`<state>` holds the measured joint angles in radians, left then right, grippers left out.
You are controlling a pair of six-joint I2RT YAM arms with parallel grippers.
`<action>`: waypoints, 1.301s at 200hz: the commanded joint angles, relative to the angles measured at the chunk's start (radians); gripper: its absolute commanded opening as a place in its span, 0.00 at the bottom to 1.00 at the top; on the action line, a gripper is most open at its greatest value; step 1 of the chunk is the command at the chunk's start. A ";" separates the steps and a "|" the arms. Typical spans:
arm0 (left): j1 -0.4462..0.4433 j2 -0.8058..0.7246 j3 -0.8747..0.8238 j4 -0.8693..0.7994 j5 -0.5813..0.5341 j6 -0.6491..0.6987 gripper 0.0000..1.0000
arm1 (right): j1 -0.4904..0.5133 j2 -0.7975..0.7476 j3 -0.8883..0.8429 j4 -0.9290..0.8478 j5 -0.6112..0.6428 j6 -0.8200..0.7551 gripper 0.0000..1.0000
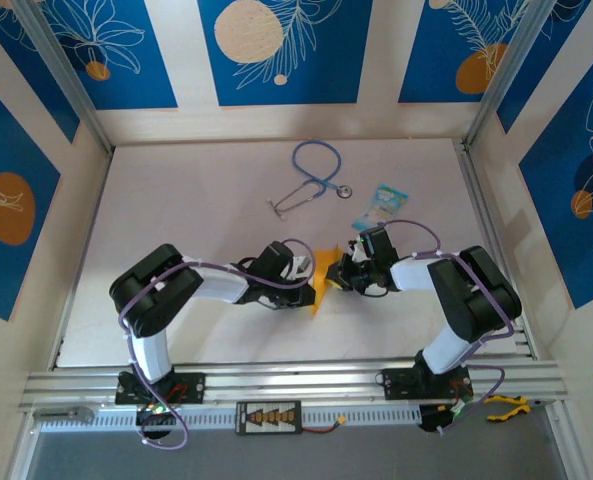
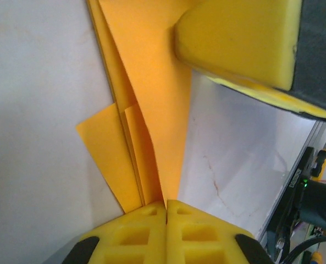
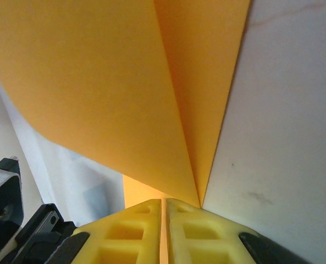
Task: Fold a paper plane with a square sheet of paper (pick it up from the middle)
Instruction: Fold the wing for the fifth time at the center of the table.
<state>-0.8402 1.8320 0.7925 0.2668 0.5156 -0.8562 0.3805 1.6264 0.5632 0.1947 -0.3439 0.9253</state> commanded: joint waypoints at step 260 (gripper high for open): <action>-0.045 -0.050 -0.072 -0.207 0.096 0.080 0.00 | 0.008 0.024 0.027 -0.078 0.044 0.004 0.12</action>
<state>-0.8631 1.7782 0.7547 0.1665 0.5640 -0.7956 0.3862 1.6272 0.5762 0.1638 -0.3405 0.9253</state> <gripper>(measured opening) 0.051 0.125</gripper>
